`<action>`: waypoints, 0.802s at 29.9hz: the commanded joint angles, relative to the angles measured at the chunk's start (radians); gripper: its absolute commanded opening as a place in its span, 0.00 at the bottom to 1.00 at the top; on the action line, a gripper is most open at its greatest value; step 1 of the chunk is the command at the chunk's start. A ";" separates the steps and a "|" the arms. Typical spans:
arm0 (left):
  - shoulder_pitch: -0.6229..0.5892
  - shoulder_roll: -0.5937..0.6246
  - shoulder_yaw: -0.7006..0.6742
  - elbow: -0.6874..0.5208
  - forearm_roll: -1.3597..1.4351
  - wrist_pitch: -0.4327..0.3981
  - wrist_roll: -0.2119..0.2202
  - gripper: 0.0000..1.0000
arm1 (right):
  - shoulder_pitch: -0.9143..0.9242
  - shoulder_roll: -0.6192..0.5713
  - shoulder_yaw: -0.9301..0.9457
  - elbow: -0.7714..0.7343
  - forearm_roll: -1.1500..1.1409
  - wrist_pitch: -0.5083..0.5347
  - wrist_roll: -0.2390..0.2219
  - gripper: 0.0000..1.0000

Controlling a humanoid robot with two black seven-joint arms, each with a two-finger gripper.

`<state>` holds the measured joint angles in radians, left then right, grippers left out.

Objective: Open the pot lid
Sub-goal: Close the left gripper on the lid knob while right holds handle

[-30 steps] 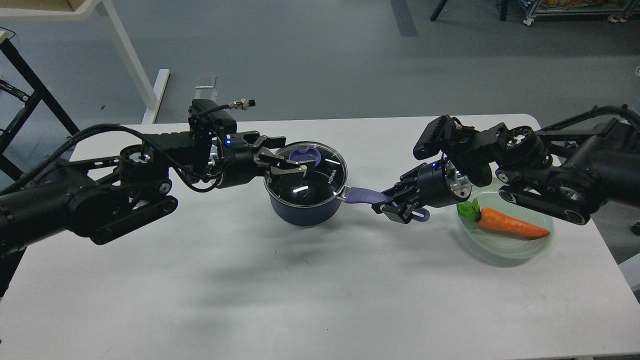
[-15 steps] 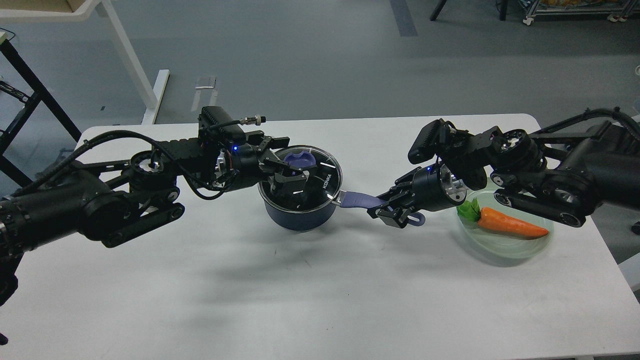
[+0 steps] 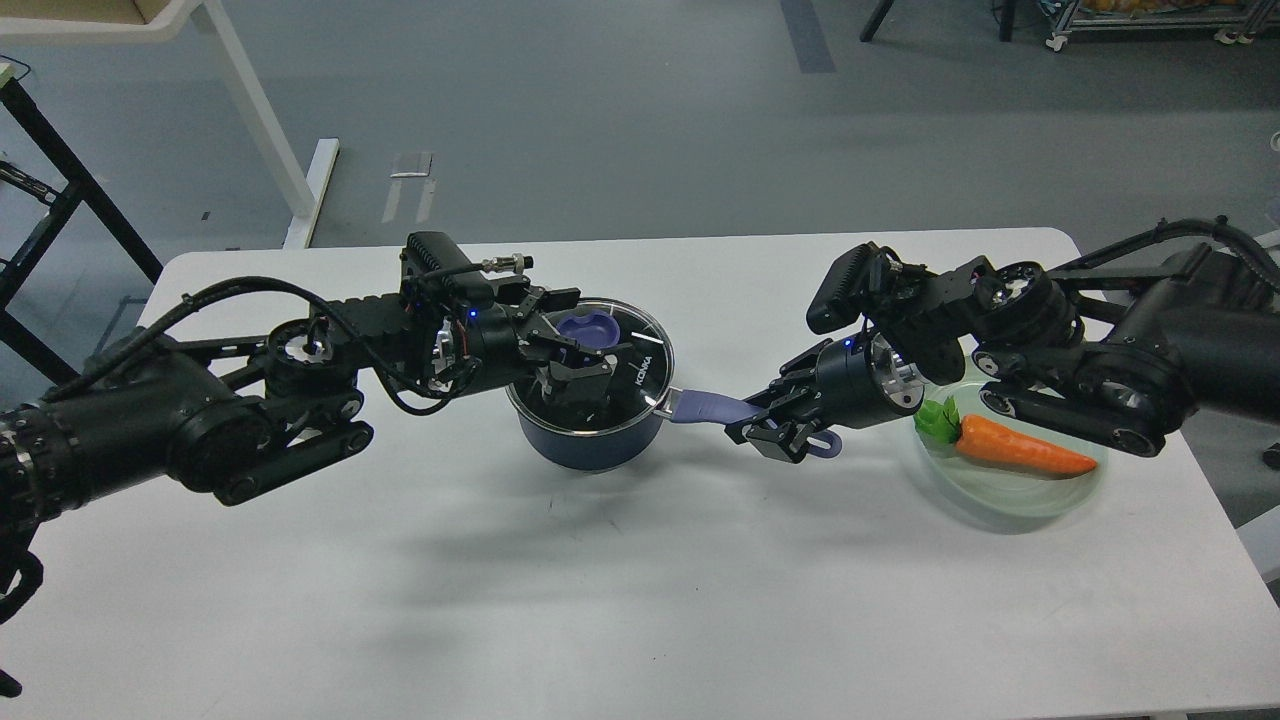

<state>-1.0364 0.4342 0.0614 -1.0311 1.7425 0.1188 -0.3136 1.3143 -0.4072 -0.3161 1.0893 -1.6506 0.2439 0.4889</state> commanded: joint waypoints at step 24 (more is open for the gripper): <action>-0.069 0.076 0.000 -0.029 -0.014 0.004 -0.019 0.39 | 0.002 -0.010 0.002 -0.002 0.000 0.000 0.000 0.27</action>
<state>-1.0622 0.4609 0.0668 -1.0450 1.7345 0.1229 -0.3187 1.3159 -0.4160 -0.3139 1.0869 -1.6506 0.2438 0.4884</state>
